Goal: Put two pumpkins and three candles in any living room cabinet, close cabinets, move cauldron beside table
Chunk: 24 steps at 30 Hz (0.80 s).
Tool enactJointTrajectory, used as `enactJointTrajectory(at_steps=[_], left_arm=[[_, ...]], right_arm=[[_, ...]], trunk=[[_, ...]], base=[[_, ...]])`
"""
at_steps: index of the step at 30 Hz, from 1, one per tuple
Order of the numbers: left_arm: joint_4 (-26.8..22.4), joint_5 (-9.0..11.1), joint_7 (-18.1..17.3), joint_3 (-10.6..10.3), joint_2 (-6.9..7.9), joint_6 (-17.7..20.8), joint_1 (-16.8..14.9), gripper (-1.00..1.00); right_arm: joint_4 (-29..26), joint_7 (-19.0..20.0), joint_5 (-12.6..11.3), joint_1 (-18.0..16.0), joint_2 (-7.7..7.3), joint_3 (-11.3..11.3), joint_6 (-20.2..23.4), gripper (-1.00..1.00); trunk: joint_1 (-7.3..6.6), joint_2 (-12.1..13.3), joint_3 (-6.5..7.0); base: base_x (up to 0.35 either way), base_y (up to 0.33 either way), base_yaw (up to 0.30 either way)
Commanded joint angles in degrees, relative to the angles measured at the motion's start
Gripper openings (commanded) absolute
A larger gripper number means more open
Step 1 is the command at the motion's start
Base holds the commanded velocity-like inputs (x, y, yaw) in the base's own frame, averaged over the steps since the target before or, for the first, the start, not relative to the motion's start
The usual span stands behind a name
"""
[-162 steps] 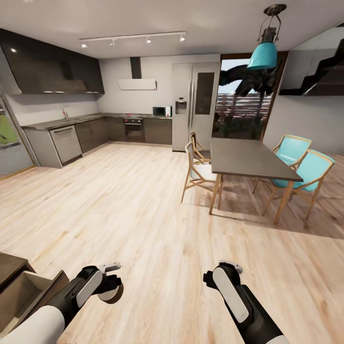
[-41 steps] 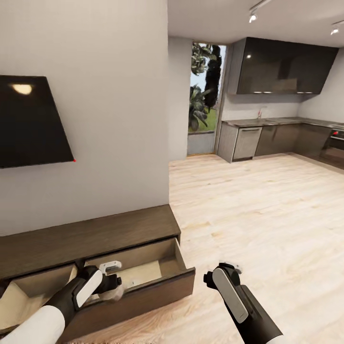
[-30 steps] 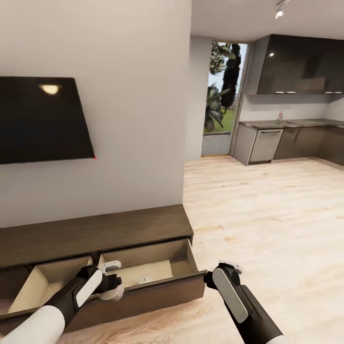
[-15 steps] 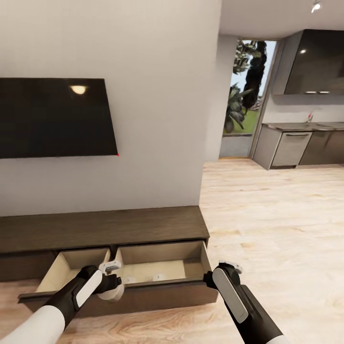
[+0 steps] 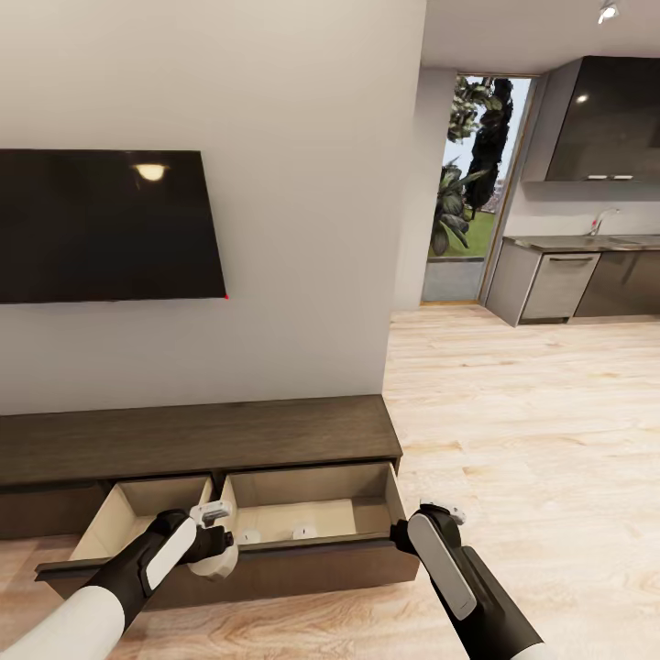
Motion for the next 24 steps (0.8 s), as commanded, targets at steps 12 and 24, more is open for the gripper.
enactJointTrajectory(at_steps=[12, 24], left_arm=[[-0.1, 0.5, 0.5, -0.2, 0.09, 0.1, 0.0, -1.0], [-0.6, 0.8, -0.4, -0.5, -0.87, 0.4, 0.3, -1.0]], right_arm=[[-0.1, -0.6, -0.6, -0.1, -0.01, 0.1, 0.2, 1.0], [0.4, 0.4, -0.5, -0.2, -0.01, 0.3, 0.2, 1.0]], trunk=[[0.0, 0.0, -0.07], [0.0, 0.0, -0.07]], base=[[0.0, 0.0, 0.0], [0.011, 0.0, 0.0]])
